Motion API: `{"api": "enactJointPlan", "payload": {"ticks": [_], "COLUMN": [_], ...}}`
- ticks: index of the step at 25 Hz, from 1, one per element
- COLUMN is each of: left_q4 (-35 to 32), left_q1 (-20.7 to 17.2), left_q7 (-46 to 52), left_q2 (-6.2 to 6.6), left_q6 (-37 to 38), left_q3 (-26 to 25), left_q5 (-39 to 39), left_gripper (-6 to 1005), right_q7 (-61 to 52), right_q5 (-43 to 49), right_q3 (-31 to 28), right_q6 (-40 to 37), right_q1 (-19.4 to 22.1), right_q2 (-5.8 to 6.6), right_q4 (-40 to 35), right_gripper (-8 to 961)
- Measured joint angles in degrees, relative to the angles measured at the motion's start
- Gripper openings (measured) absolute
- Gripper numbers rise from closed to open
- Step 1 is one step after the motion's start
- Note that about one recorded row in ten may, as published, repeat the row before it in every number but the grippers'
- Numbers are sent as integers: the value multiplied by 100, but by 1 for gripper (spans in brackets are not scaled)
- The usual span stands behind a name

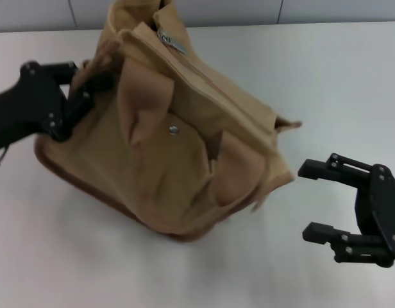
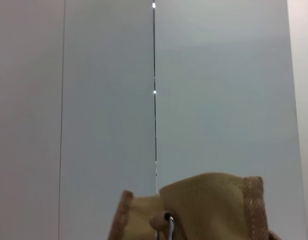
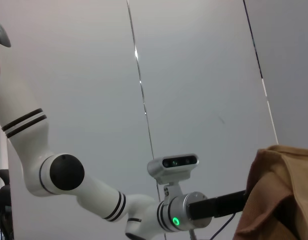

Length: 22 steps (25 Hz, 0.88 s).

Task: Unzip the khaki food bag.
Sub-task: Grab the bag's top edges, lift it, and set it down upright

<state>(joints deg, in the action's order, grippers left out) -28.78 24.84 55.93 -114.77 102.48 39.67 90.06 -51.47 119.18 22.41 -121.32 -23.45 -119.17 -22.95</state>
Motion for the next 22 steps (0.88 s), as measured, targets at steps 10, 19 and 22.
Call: {"api": "enactJointPlan", "payload": {"ticks": [10, 19, 22], "left_q4": [-676, -872, -438], "left_q1": [208, 158, 18], "left_q7": [-99, -917, -1952], "left_q2": [-114, -255, -370], "left_q6": [336, 347, 189], "left_q3": [-223, 106, 318], "left_q5": [-137, -86, 89], "left_gripper": [88, 87, 87], "right_q7": [41, 7, -3], "right_q5": [-514, -851, -909], "right_q3": [0, -9, -9], "right_q6": [643, 979, 1096], "right_q1": [-296, -423, -434], "right_q2": [-1, -1, -1], "right_q4": [547, 764, 803], "right_gripper": [797, 798, 798]}}
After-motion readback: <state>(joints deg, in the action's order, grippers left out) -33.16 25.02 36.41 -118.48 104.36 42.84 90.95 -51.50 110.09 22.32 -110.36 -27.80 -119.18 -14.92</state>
